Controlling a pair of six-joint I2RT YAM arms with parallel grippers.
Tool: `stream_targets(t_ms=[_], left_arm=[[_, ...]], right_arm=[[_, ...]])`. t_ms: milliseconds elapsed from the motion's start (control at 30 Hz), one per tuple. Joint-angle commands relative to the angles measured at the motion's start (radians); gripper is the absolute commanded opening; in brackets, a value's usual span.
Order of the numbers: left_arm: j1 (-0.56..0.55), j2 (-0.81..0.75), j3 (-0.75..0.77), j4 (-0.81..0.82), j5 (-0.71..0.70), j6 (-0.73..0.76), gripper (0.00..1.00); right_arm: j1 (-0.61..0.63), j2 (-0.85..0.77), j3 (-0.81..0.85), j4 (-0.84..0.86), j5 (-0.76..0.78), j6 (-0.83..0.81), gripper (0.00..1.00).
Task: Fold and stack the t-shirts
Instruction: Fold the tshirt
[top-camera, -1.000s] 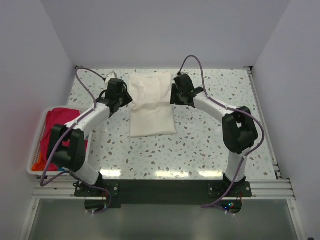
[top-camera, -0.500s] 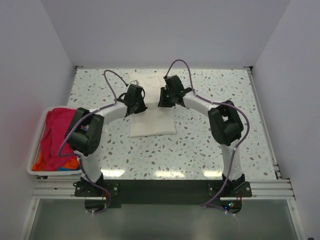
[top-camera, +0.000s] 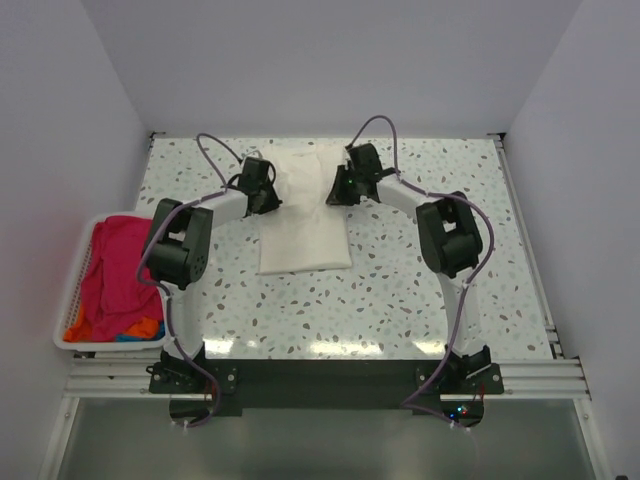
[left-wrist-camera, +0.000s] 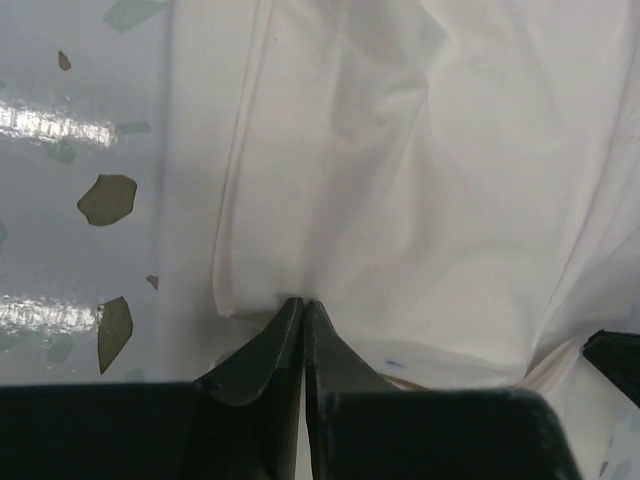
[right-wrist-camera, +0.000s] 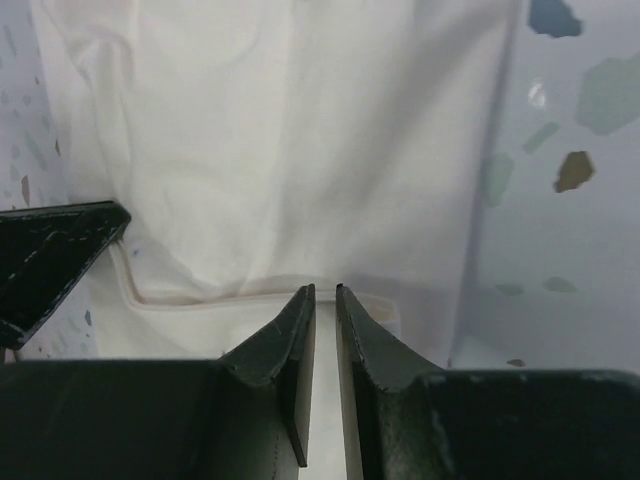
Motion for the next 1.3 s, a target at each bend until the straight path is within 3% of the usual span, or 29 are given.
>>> stream_targets(t_ms=[0, 233, 333, 467, 633, 733, 933, 1100, 1267], left_arm=[[0.002, 0.022, -0.001, -0.025, 0.004, 0.014, 0.09], [0.019, -0.027, -0.044, -0.015, -0.024, 0.005, 0.11], [0.02, -0.085, -0.021, 0.002, -0.015, 0.036, 0.19], [0.02, -0.174, 0.017, 0.021, -0.007, 0.069, 0.39], [-0.007, -0.248, 0.009, 0.05, 0.051, 0.086, 0.46], [-0.027, -0.253, -0.032, 0.08, 0.137, 0.065, 0.41], [-0.049, -0.21, -0.109, 0.217, 0.294, 0.005, 0.15], [-0.05, -0.129, -0.104, 0.226, 0.318, 0.003, 0.08], [-0.05, -0.024, -0.074, 0.184, 0.247, 0.008, 0.05]], right_arm=[[-0.032, 0.003, -0.048, 0.064, -0.042, 0.035, 0.18], [-0.057, -0.023, -0.102, 0.084, -0.039, 0.028, 0.17], [-0.057, -0.081, -0.098, 0.083, -0.024, 0.014, 0.17], [-0.057, -0.147, -0.064, 0.064, -0.022, 0.0, 0.18], [-0.038, -0.182, -0.069, 0.132, -0.14, 0.052, 0.19], [-0.009, -0.162, -0.066, 0.176, -0.194, 0.081, 0.19], [0.046, -0.1, -0.059, 0.276, -0.281, 0.147, 0.18], [0.055, -0.029, -0.043, 0.296, -0.297, 0.175, 0.17], [0.052, 0.06, -0.015, 0.256, -0.263, 0.161, 0.15]])
